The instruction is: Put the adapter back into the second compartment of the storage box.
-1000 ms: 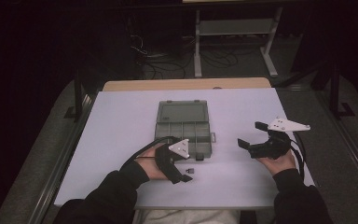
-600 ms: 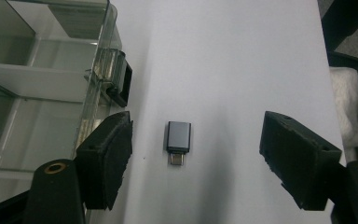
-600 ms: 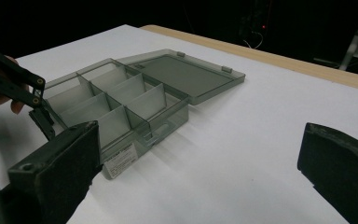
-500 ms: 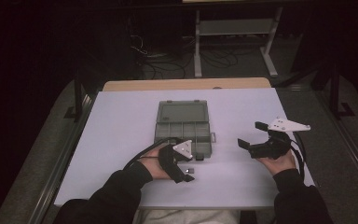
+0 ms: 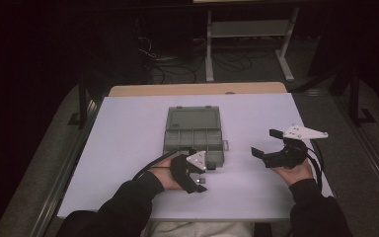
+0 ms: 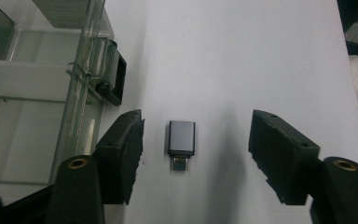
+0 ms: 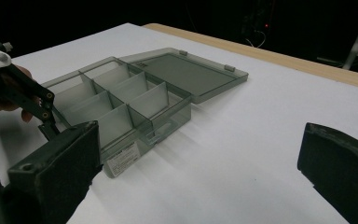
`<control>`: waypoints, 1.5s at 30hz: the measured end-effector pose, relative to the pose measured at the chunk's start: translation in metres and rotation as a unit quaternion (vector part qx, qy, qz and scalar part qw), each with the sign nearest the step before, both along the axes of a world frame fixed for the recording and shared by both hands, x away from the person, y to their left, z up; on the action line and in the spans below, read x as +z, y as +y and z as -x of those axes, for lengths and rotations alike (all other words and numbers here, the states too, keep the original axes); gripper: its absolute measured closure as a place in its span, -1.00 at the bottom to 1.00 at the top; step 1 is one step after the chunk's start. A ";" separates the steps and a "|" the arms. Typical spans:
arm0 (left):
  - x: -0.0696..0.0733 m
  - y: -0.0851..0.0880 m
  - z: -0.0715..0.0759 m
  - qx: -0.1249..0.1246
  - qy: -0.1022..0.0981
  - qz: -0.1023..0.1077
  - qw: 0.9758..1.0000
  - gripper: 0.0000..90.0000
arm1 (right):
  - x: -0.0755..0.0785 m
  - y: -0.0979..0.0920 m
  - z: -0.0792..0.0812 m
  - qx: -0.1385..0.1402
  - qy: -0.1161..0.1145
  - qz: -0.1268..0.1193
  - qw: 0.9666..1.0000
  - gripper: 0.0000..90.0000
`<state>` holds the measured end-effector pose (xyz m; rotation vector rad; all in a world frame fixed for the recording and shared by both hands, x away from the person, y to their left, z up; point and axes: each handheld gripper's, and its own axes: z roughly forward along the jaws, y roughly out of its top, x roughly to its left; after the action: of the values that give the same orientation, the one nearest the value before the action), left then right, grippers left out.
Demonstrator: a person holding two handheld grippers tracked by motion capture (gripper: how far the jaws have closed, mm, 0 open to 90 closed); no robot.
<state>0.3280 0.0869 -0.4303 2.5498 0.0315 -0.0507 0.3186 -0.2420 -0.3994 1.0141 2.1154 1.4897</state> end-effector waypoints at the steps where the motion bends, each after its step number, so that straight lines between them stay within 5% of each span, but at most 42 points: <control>1: 0.000 0.000 0.000 0.000 0.000 0.000 1.000 -0.15 | 0.000 0.000 0.000 0.000 0.000 0.000 1.000 -1.00; 17: -0.004 0.001 -0.003 0.008 -0.021 0.009 1.000 0.40 | -0.001 0.000 0.000 0.002 0.003 0.002 1.000 -1.00; 26: -0.003 0.001 -0.005 0.009 -0.015 0.011 1.000 0.68 | -0.001 0.000 0.000 0.002 0.003 0.003 1.000 -1.00; 45: 0.008 0.001 -0.003 0.005 -0.002 0.012 1.000 0.69 | -0.001 0.000 0.000 0.001 0.003 0.002 1.000 -1.00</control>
<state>0.3313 0.0876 -0.4224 2.5255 0.0419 -0.0424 0.3187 -0.2422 -0.3999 1.0165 2.1238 1.4835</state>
